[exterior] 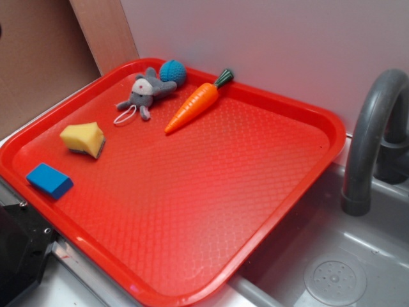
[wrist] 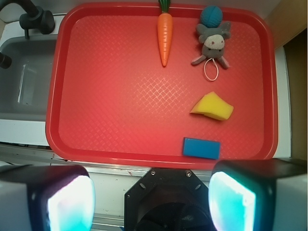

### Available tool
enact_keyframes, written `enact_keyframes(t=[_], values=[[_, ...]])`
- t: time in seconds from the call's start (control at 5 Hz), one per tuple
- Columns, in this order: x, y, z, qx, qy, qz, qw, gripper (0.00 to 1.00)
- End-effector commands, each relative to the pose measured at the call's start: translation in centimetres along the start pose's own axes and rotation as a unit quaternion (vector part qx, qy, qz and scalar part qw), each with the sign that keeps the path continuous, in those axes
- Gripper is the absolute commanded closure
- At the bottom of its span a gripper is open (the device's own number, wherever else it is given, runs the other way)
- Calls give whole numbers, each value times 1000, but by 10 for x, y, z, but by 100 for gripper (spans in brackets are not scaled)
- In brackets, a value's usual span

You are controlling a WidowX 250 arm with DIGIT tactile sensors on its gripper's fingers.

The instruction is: Grab the carrot.

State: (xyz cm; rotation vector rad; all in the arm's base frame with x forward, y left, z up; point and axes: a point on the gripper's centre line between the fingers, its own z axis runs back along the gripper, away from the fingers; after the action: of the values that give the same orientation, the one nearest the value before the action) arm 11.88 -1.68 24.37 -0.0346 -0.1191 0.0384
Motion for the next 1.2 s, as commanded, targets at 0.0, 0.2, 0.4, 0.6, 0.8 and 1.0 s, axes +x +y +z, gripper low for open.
enact_keyframes(t=[0.0, 0.2, 0.4, 0.6, 0.8, 1.0], values=[[0, 0, 0, 0, 0, 0, 1000, 0], [0, -4, -3, 6, -2, -2, 1000, 0], [1, -6, -6, 9, 1, -1, 1000, 0], [2, -7, -9, 9, 7, 8, 1000, 0], [46, 1, -34, 23, 17, 50, 998, 0], [90, 9, -63, 32, 23, 65, 997, 0]])
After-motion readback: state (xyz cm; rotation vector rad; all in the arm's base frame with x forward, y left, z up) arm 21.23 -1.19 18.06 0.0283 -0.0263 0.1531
